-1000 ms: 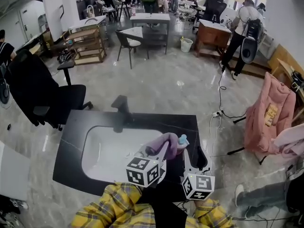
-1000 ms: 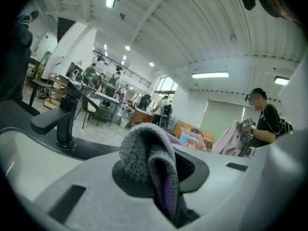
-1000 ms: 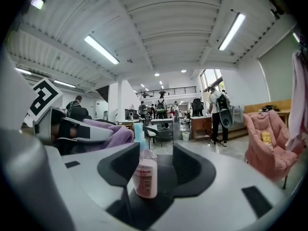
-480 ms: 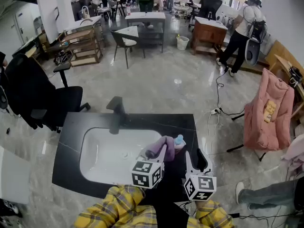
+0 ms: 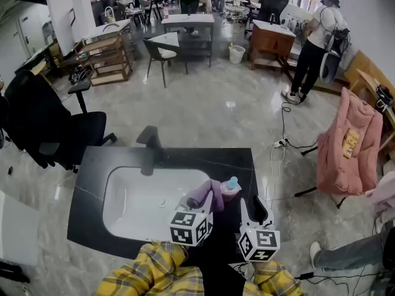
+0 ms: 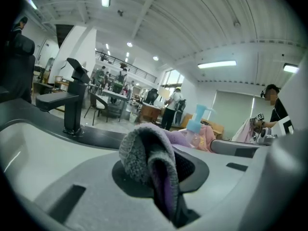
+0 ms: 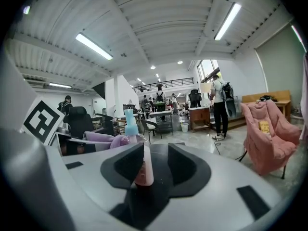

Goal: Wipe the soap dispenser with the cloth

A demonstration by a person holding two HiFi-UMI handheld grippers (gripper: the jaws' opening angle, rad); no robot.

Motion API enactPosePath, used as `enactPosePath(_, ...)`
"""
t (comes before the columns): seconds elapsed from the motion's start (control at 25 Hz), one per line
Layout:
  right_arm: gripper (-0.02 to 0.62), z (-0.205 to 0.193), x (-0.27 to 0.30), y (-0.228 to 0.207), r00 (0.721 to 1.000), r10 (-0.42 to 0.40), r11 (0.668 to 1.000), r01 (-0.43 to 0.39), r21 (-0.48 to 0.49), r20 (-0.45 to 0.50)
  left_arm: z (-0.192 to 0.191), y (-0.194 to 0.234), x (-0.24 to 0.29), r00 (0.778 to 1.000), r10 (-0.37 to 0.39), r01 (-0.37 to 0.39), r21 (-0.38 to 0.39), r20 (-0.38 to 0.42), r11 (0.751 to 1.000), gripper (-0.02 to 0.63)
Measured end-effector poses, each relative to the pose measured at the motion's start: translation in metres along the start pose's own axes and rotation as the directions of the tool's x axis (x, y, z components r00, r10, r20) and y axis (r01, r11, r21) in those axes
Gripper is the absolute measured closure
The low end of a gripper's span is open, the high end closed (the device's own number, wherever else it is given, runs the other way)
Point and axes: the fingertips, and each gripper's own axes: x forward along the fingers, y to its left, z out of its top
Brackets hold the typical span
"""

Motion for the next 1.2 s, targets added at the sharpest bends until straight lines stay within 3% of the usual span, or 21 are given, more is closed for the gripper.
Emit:
enactPosePath(0.8, 0.479, -0.013, 0.009, 0.013, 0.995, 0.079, 0.996, -0.081, -0.031, -0.055, -0.057, 0.022, 0.007, 0.983, 0.009, -0.015, -0.028, -0.185, 0.999, 0.548)
enactPosePath(1.04, 0.479, -0.002, 0.014, 0.014, 0.983, 0.179, 0.982, -0.18, -0.054, -0.035, -0.069, 0.024, 0.004, 0.975, -0.002, -0.006, -0.034, -0.221, 0.999, 0.548)
enactPosePath(1.2, 0.477, 0.008, 0.018, 0.016, 0.953, 0.302, 0.95, -0.303, -0.07, -0.032, -0.063, 0.031, -0.008, 0.98, 0.016, -0.024, -0.036, -0.201, 0.999, 0.548)
